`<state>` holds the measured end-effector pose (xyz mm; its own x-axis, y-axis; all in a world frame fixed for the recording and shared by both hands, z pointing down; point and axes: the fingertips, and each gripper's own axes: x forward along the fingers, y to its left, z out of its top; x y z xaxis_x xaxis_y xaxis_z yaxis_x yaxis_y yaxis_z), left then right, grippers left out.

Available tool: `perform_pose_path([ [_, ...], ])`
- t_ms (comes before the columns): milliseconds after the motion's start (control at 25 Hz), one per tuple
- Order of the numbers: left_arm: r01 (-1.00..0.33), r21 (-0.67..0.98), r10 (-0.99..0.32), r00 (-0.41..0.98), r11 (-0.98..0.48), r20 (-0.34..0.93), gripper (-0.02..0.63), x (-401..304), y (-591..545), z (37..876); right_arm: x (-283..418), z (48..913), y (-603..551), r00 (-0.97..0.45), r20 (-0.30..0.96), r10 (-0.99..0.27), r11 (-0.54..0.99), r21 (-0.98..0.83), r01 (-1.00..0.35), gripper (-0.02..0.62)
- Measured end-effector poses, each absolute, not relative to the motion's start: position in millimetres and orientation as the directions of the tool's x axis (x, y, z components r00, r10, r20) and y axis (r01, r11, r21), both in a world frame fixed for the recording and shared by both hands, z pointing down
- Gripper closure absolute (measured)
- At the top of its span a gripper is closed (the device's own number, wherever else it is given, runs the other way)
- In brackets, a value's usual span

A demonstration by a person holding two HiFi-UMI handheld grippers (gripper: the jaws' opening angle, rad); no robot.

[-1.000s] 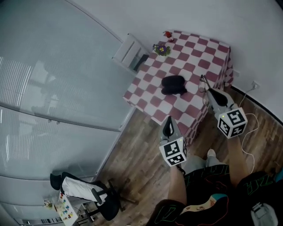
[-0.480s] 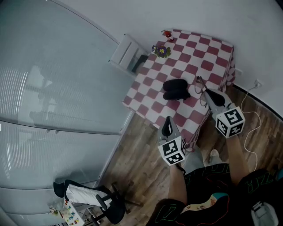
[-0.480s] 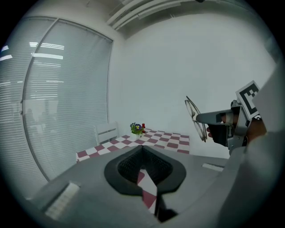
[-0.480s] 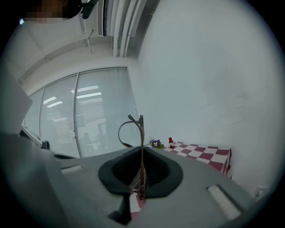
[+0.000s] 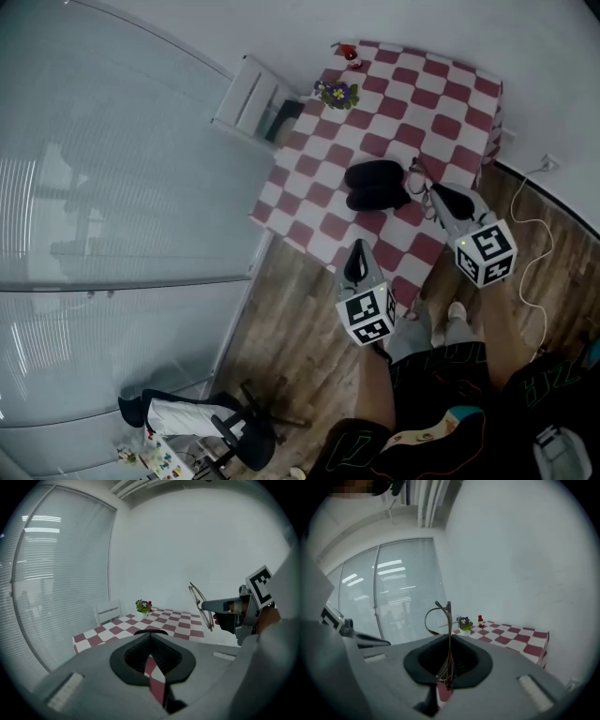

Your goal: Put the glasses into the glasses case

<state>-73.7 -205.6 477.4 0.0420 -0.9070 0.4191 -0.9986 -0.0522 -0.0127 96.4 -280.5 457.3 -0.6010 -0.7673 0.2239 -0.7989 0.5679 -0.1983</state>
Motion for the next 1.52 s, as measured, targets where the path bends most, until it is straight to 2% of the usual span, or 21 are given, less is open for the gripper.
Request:
perform_pose_path([
  [120,-0.998,0.005,-0.897,0.056,-0.060,0.438,0.598,-78.8,-212.5,489.3,79.8,465.6,-286.0,-0.619,0.257,-0.742,0.611,-0.121,-0.783,0.575],
  [280,-0.997,0.056,-0.877,0.077,-0.057,0.473,0.598,-88.0,-218.5,509.3,68.9,477.5,-298.6,-0.635,0.296,-0.713,0.630,-0.125,-0.766,0.575],
  [480,-0.993,0.114,-0.860,0.082,-0.029,0.503,0.598,-107.6,-227.3,536.1,46.1,494.0,-314.4,-0.630,0.365,-0.685,0.664,-0.043,-0.747,0.575],
  [920,-0.972,0.234,-0.831,0.159,-0.035,0.534,0.598,-123.8,-257.9,567.6,4.7,529.8,-337.7,-0.575,0.537,-0.617,0.733,0.128,-0.668,0.575],
  [1160,-0.962,0.268,-0.821,0.201,-0.061,0.534,0.598,-134.2,-275.3,573.0,-23.7,555.2,-343.9,-0.564,0.639,-0.523,0.802,0.146,-0.579,0.575],
  [1520,-0.940,0.321,-0.799,0.281,-0.117,0.532,0.598,-134.5,-291.9,583.3,-42.9,585.3,-344.1,-0.487,0.751,-0.445,0.875,0.251,-0.413,0.575],
])
